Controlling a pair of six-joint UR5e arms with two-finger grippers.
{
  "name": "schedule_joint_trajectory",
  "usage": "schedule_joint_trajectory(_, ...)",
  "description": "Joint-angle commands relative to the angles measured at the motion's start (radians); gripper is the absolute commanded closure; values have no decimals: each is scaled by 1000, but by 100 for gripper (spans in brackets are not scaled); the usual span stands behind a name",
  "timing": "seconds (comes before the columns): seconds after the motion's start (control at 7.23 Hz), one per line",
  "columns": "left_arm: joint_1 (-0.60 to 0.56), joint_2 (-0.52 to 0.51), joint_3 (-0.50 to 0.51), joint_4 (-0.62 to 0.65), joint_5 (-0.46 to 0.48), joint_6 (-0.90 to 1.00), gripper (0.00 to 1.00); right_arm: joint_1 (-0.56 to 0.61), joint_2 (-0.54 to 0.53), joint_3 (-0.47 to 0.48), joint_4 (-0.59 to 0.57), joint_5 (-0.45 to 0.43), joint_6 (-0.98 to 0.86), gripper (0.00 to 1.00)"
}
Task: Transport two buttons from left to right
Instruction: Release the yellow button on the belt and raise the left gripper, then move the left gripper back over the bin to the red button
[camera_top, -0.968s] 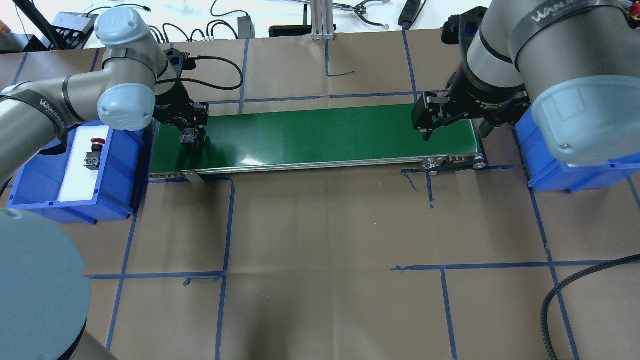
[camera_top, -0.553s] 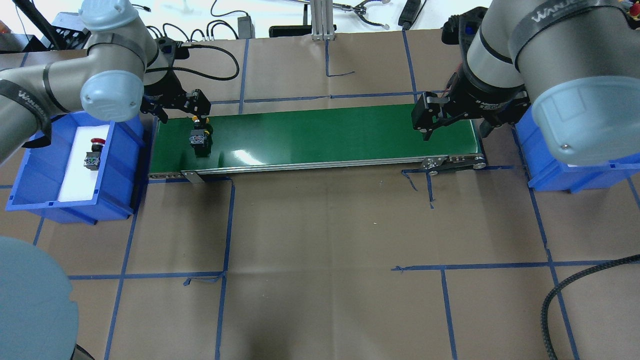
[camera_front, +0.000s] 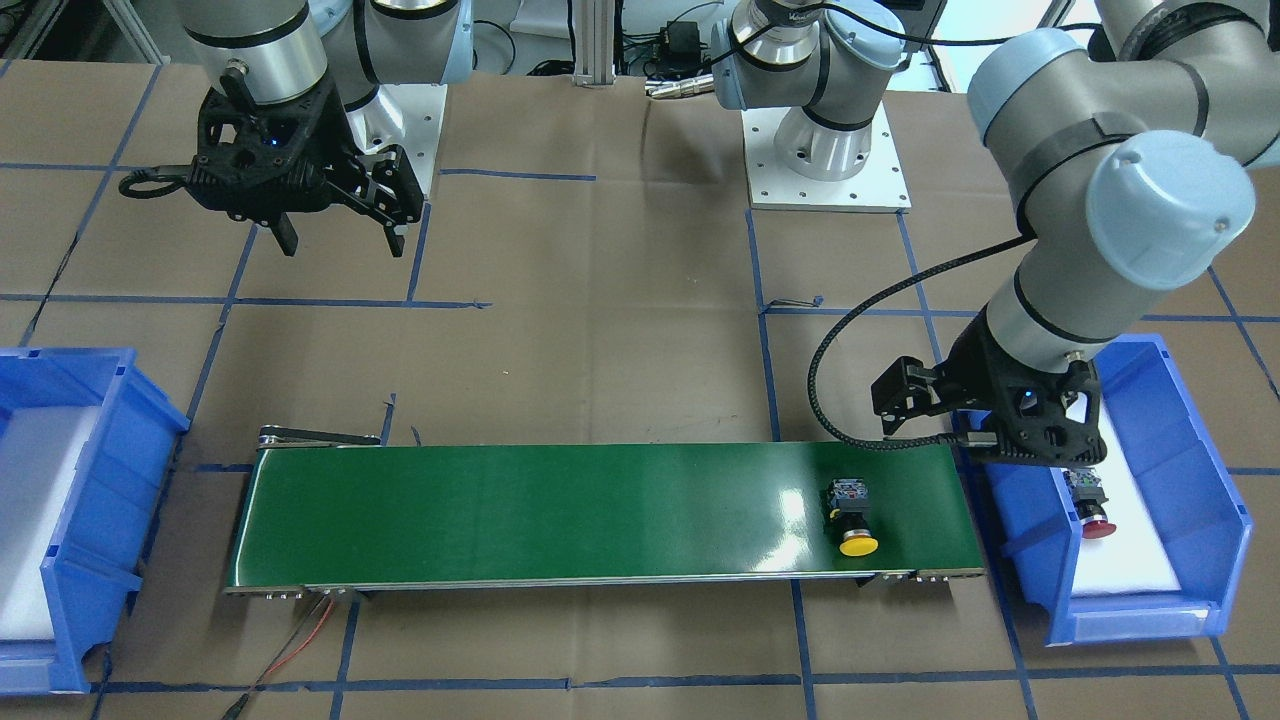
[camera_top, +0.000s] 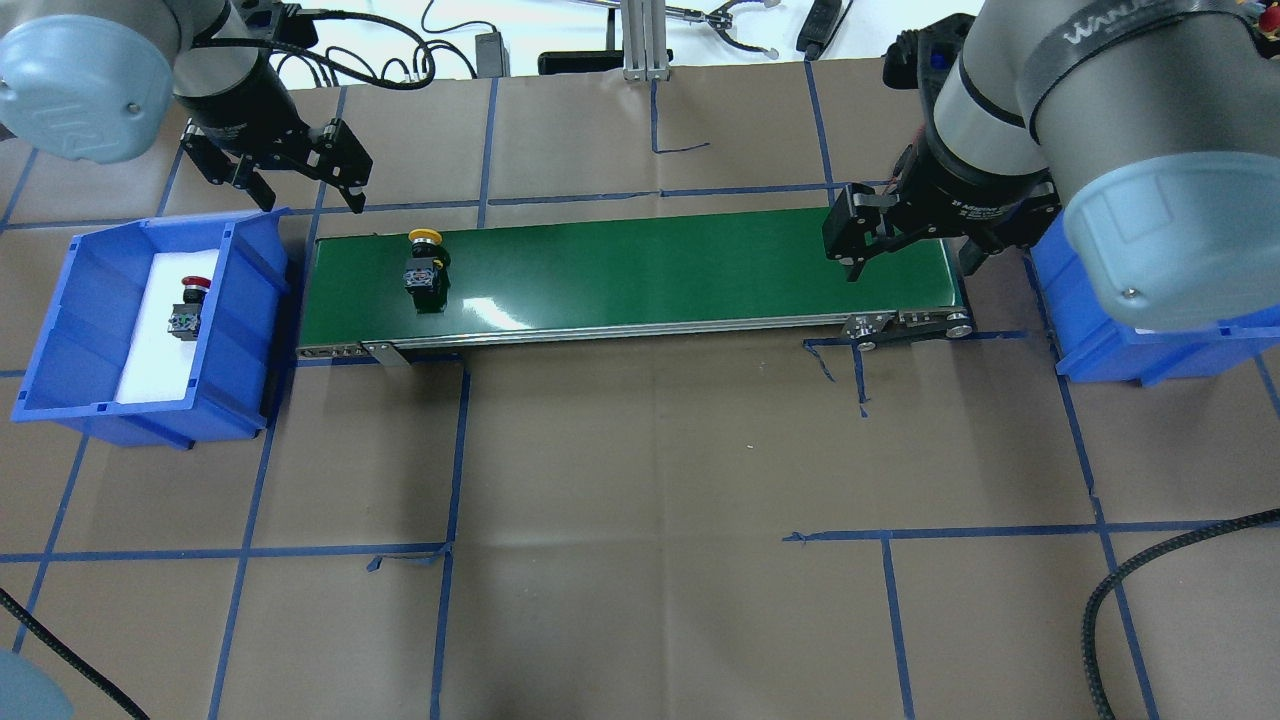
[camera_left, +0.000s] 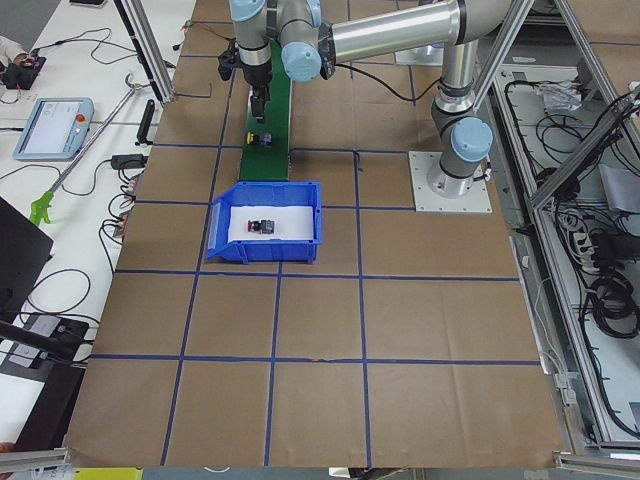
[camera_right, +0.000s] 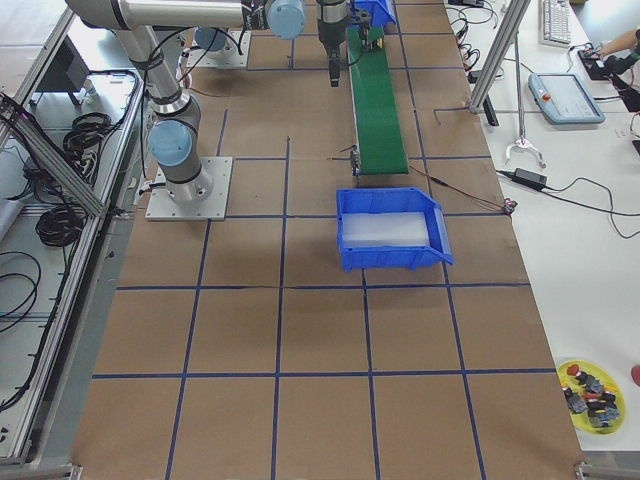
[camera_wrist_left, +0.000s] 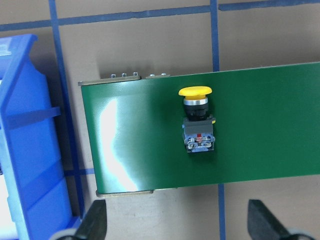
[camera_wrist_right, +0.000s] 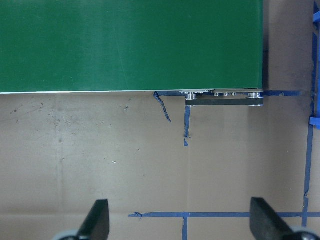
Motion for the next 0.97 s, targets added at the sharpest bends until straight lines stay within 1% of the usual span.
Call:
schedule_joint_trajectory(0.0,54,-12,24,-5,0,43,0,0,0,0,0,0,0,0)
schedule_joint_trajectory(0.14,115,-19,27,-10,0,64,0,0,0,0,0,-1,0,0)
schedule_joint_trajectory(0.41,209,-45,29,1,0,223,0,0,0,0,0,-1,0,0)
schedule_joint_trajectory(0.69,347,-108,29,21,0,366,0,0,0,-2,0,-1,0,0)
schedule_joint_trajectory(0.83,370,-126,29,57,0,403,0,0,0,-2,0,-1,0,0)
